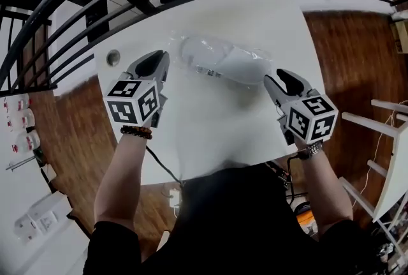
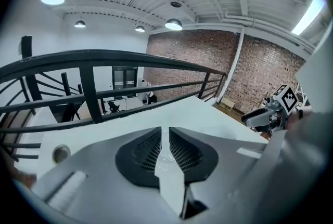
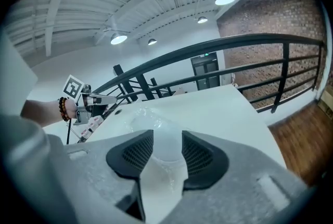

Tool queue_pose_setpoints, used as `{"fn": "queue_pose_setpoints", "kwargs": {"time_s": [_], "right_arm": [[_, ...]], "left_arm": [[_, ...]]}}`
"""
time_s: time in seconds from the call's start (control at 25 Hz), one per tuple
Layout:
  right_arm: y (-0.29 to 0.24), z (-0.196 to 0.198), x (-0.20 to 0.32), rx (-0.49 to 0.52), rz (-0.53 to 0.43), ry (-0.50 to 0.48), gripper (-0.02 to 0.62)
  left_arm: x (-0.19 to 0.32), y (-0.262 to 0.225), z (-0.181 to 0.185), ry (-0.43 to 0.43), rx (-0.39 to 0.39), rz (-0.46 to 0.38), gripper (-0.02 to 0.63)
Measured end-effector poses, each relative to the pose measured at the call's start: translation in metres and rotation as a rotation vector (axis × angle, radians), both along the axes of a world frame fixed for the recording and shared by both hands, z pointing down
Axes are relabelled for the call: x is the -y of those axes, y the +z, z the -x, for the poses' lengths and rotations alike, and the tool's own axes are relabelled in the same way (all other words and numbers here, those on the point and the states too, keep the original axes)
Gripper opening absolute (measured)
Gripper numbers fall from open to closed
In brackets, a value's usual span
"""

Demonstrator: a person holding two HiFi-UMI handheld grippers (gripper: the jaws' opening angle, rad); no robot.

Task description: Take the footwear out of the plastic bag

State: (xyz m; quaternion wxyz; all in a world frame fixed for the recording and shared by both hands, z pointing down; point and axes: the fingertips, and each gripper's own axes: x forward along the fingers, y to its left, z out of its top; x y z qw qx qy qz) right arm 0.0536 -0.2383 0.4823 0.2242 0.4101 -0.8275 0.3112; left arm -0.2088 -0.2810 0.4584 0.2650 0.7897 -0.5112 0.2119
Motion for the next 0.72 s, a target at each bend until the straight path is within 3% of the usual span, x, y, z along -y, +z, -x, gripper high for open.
{"fn": "queue_pose_setpoints", "kwargs": {"time_s": [0.2,0.72], "right_arm": [[0.033,-0.007,0.009,-0.011,0.065,0.035,0.169],[0.078,-0.018,0.013,-0.024,0.230,0.087,0.176]], "left_arm": [[0.016,0.036,0.006,0.008,0.012,0.053,0.057],[0.030,0.087,0.014,0.050,-0.046,0.189,0.109]]}}
